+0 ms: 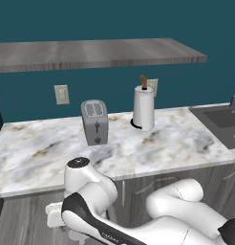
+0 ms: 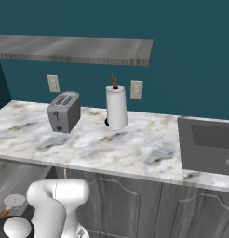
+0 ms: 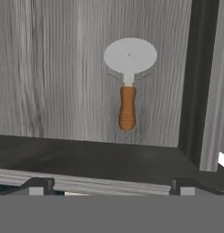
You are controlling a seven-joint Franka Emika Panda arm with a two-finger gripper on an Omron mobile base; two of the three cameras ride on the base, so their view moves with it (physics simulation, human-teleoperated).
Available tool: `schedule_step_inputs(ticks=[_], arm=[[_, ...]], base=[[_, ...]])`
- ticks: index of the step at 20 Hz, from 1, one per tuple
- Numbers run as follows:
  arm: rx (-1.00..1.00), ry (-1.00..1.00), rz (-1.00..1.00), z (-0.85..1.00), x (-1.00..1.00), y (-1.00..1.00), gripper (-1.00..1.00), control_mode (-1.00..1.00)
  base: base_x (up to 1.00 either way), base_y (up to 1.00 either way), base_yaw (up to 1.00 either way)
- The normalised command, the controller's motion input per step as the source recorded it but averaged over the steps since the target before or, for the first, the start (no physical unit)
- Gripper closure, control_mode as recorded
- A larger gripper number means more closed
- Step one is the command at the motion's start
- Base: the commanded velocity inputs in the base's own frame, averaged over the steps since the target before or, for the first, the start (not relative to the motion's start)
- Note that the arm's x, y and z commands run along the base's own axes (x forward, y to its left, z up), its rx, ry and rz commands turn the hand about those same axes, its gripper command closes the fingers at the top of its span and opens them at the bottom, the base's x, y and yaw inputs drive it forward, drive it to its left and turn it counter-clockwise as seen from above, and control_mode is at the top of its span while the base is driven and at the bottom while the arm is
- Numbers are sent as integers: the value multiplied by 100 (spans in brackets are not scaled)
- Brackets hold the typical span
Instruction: Take the pizza cutter from the drawer on the left and place it on the dining counter for cutting.
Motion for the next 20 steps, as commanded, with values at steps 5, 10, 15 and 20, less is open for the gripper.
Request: schedule_step_inputs(ticks=[5, 10, 15, 20], arm=[[0, -2, 0, -20, 0, -3, -100, -100], [-3, 0, 0, -17, 0, 0, -100, -100], [-2, 0, -1, -14, 0, 1, -100, -100], [-1, 0, -1, -10, 0, 2, -100, -100]], base=[[0, 0, 0], [0, 0, 0], [0, 0, 0], [0, 0, 0]])
